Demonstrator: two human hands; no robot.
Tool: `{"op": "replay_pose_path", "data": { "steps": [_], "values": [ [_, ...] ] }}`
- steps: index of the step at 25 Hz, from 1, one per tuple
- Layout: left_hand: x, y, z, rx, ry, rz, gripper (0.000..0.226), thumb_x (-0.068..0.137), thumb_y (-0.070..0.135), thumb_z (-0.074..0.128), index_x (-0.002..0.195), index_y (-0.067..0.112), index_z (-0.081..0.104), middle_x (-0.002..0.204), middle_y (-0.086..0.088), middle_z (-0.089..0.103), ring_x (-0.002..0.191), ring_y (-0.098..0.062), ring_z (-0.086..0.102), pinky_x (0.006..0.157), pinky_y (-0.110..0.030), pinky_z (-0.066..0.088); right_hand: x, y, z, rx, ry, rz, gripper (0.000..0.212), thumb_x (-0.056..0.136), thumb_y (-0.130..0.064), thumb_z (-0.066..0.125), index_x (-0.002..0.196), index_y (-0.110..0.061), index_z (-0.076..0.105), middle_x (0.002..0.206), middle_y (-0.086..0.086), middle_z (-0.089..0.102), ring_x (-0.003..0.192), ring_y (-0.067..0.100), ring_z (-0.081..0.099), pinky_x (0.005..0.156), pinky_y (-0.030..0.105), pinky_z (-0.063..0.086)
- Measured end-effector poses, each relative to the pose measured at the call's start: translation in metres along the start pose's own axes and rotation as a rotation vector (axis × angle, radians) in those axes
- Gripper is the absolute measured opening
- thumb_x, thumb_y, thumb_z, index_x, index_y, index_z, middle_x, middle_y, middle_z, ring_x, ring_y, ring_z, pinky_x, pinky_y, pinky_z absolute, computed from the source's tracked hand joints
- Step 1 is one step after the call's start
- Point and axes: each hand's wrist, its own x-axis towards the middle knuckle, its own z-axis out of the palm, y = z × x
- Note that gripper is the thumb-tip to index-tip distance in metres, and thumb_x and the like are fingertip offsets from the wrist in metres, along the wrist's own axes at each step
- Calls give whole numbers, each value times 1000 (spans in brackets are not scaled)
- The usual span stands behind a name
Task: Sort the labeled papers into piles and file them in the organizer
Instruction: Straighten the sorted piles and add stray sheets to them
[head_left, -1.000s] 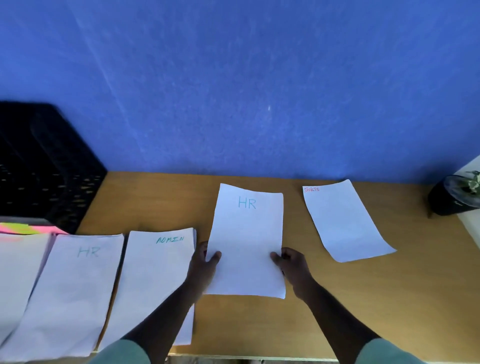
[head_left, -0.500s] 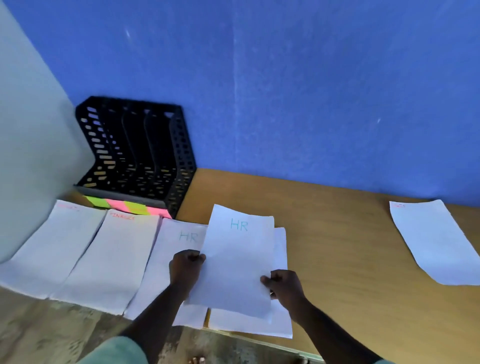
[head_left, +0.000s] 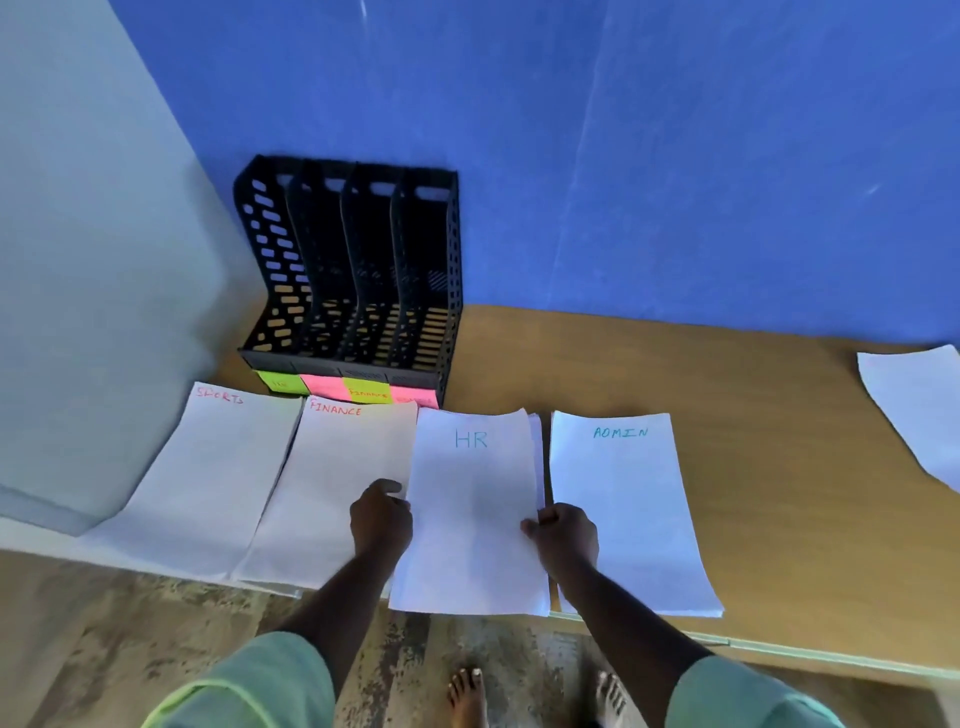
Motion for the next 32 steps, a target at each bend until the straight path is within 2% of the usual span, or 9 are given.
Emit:
{"op": "replay_pose_path", "data": {
  "steps": [4,9,12,15,18,22,28,32],
  "values": [
    [3,-10,-1,50,-50,82,23,79,4,58,91,14,74,100,-4,74,100,-28,66,75,-22,43,-2,1,2,-80,54,17,25,77,-38,80,73,-21,63,68,-11,63,72,18,61,60,25,41],
    [6,-22,-2,29,-134,129,24,81,8,61,90,21,78,102,6,76,99,-16,68,84,-21,48,-7,2,2,-207,94,-39,29,77,-48,76,94,-26,67,90,-8,72,86,21,70,66,26,46],
    [6,-22,-4,61,-151,161,21,82,12,61,85,24,78,98,9,76,93,-14,69,77,-20,47,-13,2,4,-318,190,-109,36,78,-53,70,104,-29,62,104,-7,68,89,22,71,64,26,46],
    [5,-18,-5,83,-135,212,20,82,13,60,83,24,76,97,7,75,90,-16,67,74,-23,48,-15,6,2,-283,236,-136,43,81,-58,68,113,-30,57,116,-6,63,94,22,71,66,26,43],
    [2,1,4,70,-162,251,17,84,16,61,75,27,70,89,8,73,88,-17,66,71,-24,45,-9,10,-15,-212,249,-117,30,86,-57,66,104,-33,62,111,-10,71,95,15,70,67,23,44],
    [-15,37,32,54,-254,374,20,84,15,66,71,30,67,79,15,68,82,-11,63,69,-22,40,12,23,-53,-148,258,-77,14,91,-46,65,95,-33,68,104,-11,75,90,13,71,66,21,45],
    [-40,109,91,57,-303,439,21,86,19,65,69,32,63,77,19,66,78,-5,60,67,-20,39,61,57,-138,-112,248,-84,13,89,-35,59,85,-28,70,76,-11,69,78,18,68,64,26,52],
    [-66,172,150,11,-336,437,19,86,22,64,69,31,65,76,20,68,76,2,61,61,-13,39,107,91,-207,-104,269,-37,18,88,-32,56,87,-26,73,89,-3,75,85,26,70,64,26,47]
  ]
}}
